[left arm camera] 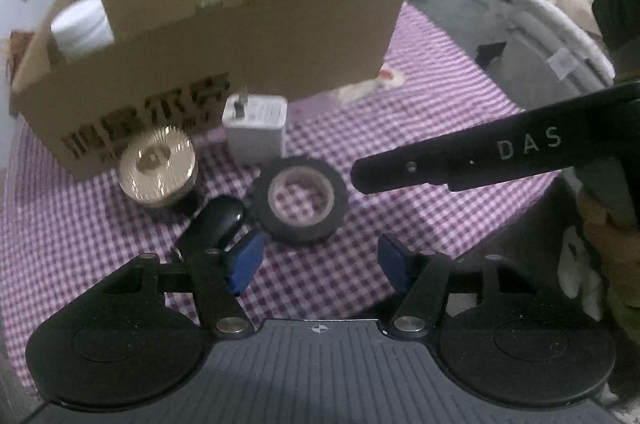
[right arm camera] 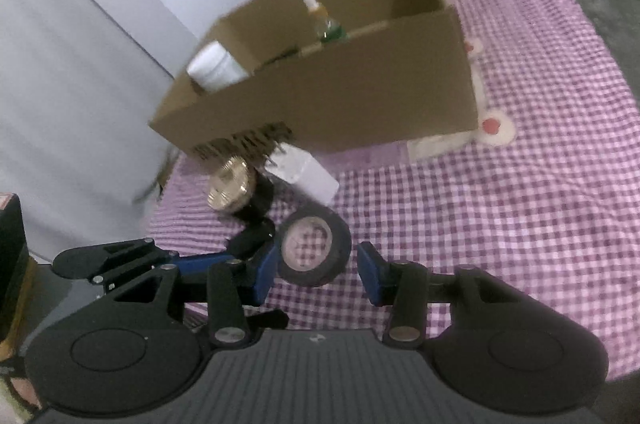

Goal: Organize rigid objects
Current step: 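Grasp the black tape roll on the table with the right tool, then carry the black tape roll with the right tool down into the box, then open the right tool to release the tape roll in the box, then move the right tool back toward the gold jar and black cylinder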

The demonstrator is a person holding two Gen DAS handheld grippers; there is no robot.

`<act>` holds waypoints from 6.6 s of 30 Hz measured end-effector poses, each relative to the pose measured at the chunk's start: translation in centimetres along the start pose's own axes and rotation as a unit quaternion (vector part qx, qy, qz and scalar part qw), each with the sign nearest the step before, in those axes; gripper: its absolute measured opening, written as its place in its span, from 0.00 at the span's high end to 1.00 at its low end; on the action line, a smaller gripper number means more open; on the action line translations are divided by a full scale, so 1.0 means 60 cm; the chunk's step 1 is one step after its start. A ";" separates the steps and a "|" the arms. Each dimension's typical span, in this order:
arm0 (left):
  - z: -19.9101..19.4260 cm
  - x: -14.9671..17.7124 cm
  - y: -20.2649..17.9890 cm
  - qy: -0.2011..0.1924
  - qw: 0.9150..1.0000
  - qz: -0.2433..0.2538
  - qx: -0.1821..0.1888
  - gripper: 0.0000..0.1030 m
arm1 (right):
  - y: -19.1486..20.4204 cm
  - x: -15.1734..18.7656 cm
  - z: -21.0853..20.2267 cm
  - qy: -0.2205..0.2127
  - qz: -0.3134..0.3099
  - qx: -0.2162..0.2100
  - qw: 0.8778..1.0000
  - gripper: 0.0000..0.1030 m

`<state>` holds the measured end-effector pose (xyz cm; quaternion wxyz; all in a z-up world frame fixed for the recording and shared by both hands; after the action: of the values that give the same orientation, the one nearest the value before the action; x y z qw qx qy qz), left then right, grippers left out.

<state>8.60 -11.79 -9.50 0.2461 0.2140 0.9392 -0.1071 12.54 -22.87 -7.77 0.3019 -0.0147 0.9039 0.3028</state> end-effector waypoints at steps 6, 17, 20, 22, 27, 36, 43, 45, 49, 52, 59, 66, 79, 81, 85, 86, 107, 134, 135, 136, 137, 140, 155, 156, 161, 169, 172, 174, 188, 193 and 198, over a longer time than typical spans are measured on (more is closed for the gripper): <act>0.030 0.000 0.010 0.010 1.000 -0.007 -0.011 0.43 | 0.010 -0.013 0.051 0.015 -0.021 0.016 1.000 0.61; 0.054 -0.005 0.005 0.013 1.000 -0.008 0.001 0.46 | 0.000 -0.008 0.097 0.030 -0.039 0.038 0.998 0.78; 0.055 -0.002 -0.003 0.015 1.000 -0.003 0.012 0.46 | -0.007 -0.002 0.089 0.032 -0.034 0.035 0.998 0.78; 0.055 0.000 -0.012 0.018 1.000 0.004 0.022 0.46 | -0.013 0.003 0.081 0.033 -0.031 0.035 0.998 0.78; 0.052 0.011 -0.039 0.024 0.998 0.033 0.037 0.46 | -0.030 0.017 0.058 0.041 -0.025 0.040 0.998 0.78; 0.064 -0.004 -0.041 0.027 0.997 0.066 0.015 0.41 | -0.036 0.013 0.047 0.041 -0.023 0.041 0.998 0.78; 0.076 -0.010 -0.043 0.029 0.996 0.079 0.008 0.40 | -0.031 0.009 0.059 0.044 -0.038 0.047 0.997 0.78; 0.078 -0.010 -0.043 0.028 0.996 0.082 0.003 0.40 | -0.031 0.007 0.060 0.042 -0.041 0.047 0.997 0.78; 0.076 -0.012 -0.040 0.022 0.997 0.079 -0.002 0.40 | -0.026 0.006 0.067 0.032 -0.069 0.050 0.996 0.78; 0.071 -0.011 -0.040 0.018 0.997 0.077 -0.004 0.40 | -0.020 0.007 0.067 0.025 -0.086 0.058 0.994 0.77; 0.024 -0.028 -0.044 -0.016 0.997 0.072 -0.013 0.40 | -0.008 -0.007 0.038 0.001 -0.084 0.054 0.995 0.77; -0.063 -0.082 -0.045 -0.086 0.993 0.070 -0.030 0.40 | 0.038 -0.055 -0.034 -0.065 -0.123 0.053 0.989 0.77; -0.092 -0.273 0.007 -0.114 0.992 0.036 -0.045 0.40 | 0.077 -0.262 -0.072 -0.108 -0.180 0.047 0.977 0.77; -0.069 -0.293 0.022 -0.097 0.994 0.024 -0.039 0.40 | 0.069 -0.287 -0.056 -0.091 -0.176 0.049 0.979 0.77; -0.016 -0.305 0.042 -0.059 0.997 0.009 -0.039 0.40 | 0.043 -0.322 0.004 -0.033 -0.167 0.051 0.984 0.77; -0.001 -0.306 0.046 -0.050 0.998 0.007 -0.041 0.40 | 0.038 -0.326 0.018 -0.020 -0.167 0.052 0.984 0.77; 0.128 -0.301 0.119 0.069 0.995 -0.064 -0.029 0.41 | -0.012 -0.341 0.220 0.165 -0.170 0.083 0.968 0.78; 0.005 -0.262 0.115 0.002 0.997 -0.056 -0.045 0.42 | -0.007 -0.335 0.182 0.138 -0.115 0.038 0.983 0.78; -0.010 -0.255 0.118 -0.006 0.997 -0.059 -0.045 0.42 | -0.008 -0.334 0.181 0.138 -0.105 0.030 0.984 0.78; -0.026 -0.248 0.121 -0.015 0.997 -0.063 -0.044 0.42 | -0.010 -0.332 0.178 0.141 -0.091 0.020 0.986 0.78; -0.043 -0.239 0.124 -0.025 0.996 -0.068 -0.044 0.42 | -0.012 -0.329 0.179 0.145 -0.080 0.013 0.986 0.78; -0.088 -0.211 0.133 -0.053 0.995 -0.077 -0.044 0.41 | -0.018 -0.322 0.183 0.156 -0.058 0.003 0.986 0.78; -0.136 -0.072 0.179 -0.089 0.985 -0.135 -0.058 0.39 | -0.037 -0.307 0.236 0.196 0.007 -0.008 0.981 0.76; -0.132 -0.067 0.180 -0.086 0.985 -0.136 -0.057 0.39 | -0.038 -0.308 0.236 0.195 0.009 -0.006 0.981 0.74; -0.117 -0.041 0.180 -0.071 0.987 -0.136 -0.053 0.39 | -0.034 -0.314 0.232 0.184 -0.012 0.040 0.982 0.69; -0.119 -0.016 0.184 -0.072 0.987 -0.137 -0.049 0.39 | -0.042 -0.318 0.233 0.170 -0.019 0.094 0.981 0.69; -0.122 -0.013 0.187 -0.075 0.986 -0.139 -0.047 0.39 | -0.044 -0.322 0.231 0.168 -0.013 0.101 0.981 0.69; -0.123 -0.013 0.188 -0.079 0.986 -0.136 -0.047 0.39 | -0.041 -0.325 0.222 0.158 -0.012 0.099 0.982 0.69; -0.103 0.019 0.140 -0.073 0.994 -0.074 -0.019 0.38 | 0.074 -0.203 -0.044 -0.007 -0.055 -0.023 0.998 0.68; -0.085 0.030 0.119 -0.062 0.996 -0.055 -0.013 0.39 | 0.090 -0.111 -0.063 -0.005 -0.003 -0.086 0.996 0.68; -0.064 0.029 0.112 -0.055 0.997 -0.047 -0.015 0.44 | 0.065 -0.045 0.015 0.032 0.087 -0.102 0.990 0.68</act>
<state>8.71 -4.05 -7.75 0.2950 0.1596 0.9348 -0.1165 14.43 -19.61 -4.72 0.2425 0.0234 0.8751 0.4181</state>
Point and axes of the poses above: each gripper's, at about its wrist camera, not at the fingertips, and z roughly the way its jaws point, y to its left, x to its underside, the point moved 6 cm from there along z, roughly the way its jaws point, and after that the axes turned 1 degree about y, right-handed, at the moved point
